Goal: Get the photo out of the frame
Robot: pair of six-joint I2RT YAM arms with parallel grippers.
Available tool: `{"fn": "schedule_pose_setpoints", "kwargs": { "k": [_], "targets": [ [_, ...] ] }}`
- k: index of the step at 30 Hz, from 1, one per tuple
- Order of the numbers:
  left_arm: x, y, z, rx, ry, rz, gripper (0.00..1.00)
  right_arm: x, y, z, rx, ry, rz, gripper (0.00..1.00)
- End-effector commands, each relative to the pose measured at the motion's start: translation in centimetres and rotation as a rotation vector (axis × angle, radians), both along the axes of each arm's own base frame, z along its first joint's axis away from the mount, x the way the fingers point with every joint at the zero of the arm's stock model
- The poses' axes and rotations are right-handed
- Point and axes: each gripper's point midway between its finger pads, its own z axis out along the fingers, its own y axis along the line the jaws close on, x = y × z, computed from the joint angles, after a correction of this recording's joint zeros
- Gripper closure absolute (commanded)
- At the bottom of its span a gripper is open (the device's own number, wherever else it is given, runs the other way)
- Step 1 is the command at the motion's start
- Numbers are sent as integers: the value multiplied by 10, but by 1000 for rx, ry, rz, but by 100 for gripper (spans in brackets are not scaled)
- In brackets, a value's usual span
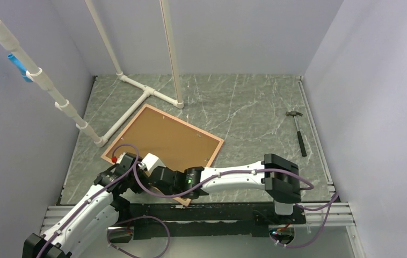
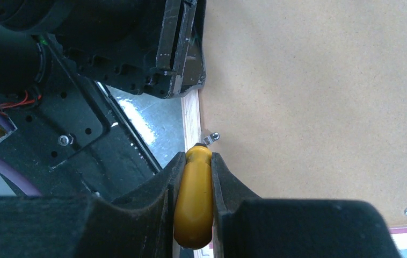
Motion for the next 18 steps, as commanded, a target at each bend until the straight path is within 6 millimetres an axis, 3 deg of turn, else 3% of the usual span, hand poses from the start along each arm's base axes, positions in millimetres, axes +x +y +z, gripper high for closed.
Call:
{"fn": "schedule_pose_setpoints", "kwargs": {
  "k": [1, 18],
  "targets": [
    [-11, 13, -10, 71, 41, -6, 76, -10, 10, 6, 12, 23, 32, 100],
    [-14, 20, -13, 100, 55, 5, 75, -21, -27, -33, -250, 106, 5, 100]
  ]
}}
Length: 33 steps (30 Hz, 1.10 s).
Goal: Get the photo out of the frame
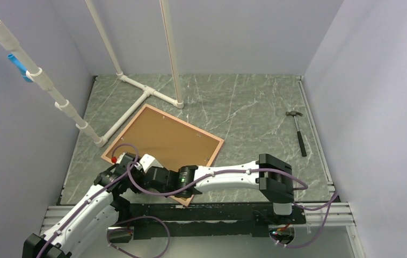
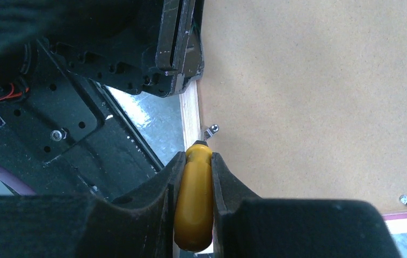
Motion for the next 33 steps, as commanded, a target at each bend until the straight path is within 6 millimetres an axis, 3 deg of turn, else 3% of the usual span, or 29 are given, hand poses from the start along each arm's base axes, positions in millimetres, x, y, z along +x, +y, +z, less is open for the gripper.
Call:
{"fn": "schedule_pose_setpoints", "kwargs": {
  "k": [1, 10, 20, 23, 26, 33],
  "targets": [
    [-14, 20, -13, 103, 56, 1, 75, -15, -29, -26, -177, 79, -10, 100],
    [-17, 23, -15, 114, 64, 12, 75, 4, -64, -28, -303, 26, -123, 100],
    [-13, 16, -7, 80, 31, -13, 73, 12, -39, 22, -26, 6, -126, 100],
    [-10, 15, 0, 75, 17, -13, 70, 18, -41, 36, 58, 0, -148, 100],
    [-7, 13, 9, 66, -3, -18, 65, 27, -44, 52, 145, -12, -168, 100],
    [2, 17, 14, 99, -28, -16, 41, 70, -86, 76, 236, -47, -280, 100]
  ]
}}
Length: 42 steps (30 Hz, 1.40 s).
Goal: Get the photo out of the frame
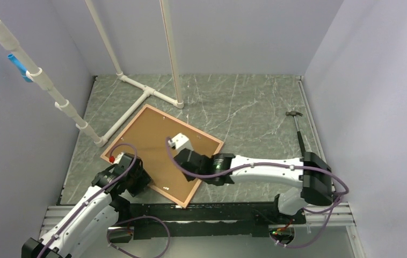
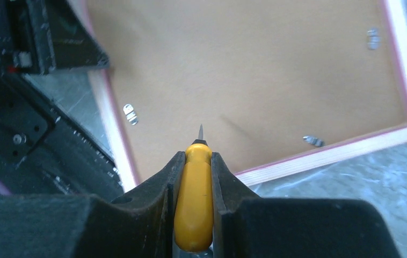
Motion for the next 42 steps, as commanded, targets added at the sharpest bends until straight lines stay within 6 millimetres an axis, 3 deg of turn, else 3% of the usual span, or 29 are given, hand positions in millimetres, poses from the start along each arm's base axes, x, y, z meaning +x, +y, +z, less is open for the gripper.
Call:
{"fn": "schedule_pose_setpoints", "kwargs": {
  "k": [1, 5, 12, 15, 19, 28, 31, 35, 39, 42],
  "targets": [
    [7, 7, 7, 56, -17, 0, 40, 31, -15, 38, 147, -54, -84, 100],
    [7, 6, -4, 61, 12, -1, 43, 34, -28, 42, 174, -60, -89, 100],
    [2, -14, -23, -57, 44, -3, 80, 31, -37, 35, 185, -57, -95, 100],
    [0, -30, -26, -155, 47, -10, 91, 32, -44, 40, 205, -76, -113, 100],
    [-4, -50, -24, -241, 53, -21, 95, 36, -58, 46, 230, -107, -158, 100],
    [-6, -124, 15, -412, 78, -30, 97, 39, -76, 49, 252, -118, -222, 100],
    [-4, -143, 27, -397, 72, -67, 92, 41, -78, 52, 254, -124, -232, 100],
    [-1, -157, 33, -378, 60, -127, 69, 42, -75, 49, 251, -110, -224, 100],
    [-1, -146, 31, -320, 34, -170, 43, 43, -69, 46, 253, -100, -209, 100],
    [1, -117, 28, -226, -8, -160, 26, 44, -63, 47, 266, -97, -189, 100]
  ]
}}
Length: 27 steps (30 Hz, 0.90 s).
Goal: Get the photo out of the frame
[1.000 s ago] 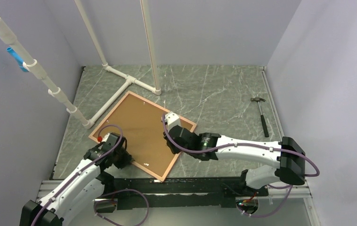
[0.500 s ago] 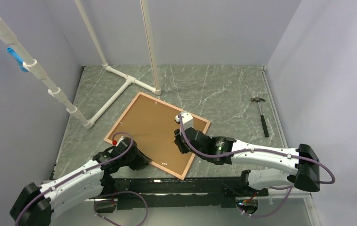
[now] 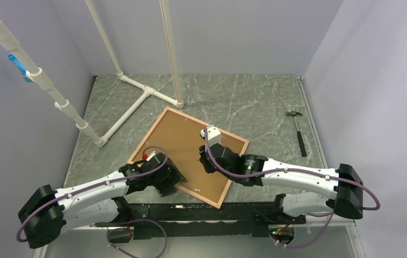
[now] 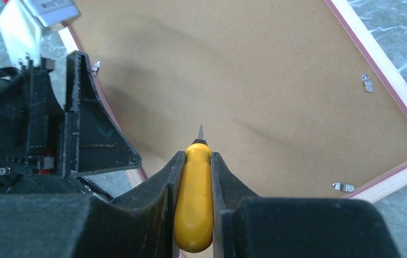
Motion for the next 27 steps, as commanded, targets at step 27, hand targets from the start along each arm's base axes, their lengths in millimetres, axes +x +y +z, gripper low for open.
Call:
{"fn": "schedule_pose_setpoints", "kwargs": {
  "k": [27],
  "targets": [
    [83, 198, 4, 309, -76, 254, 24, -7, 164, -36, 174, 81, 414, 100]
  ]
}}
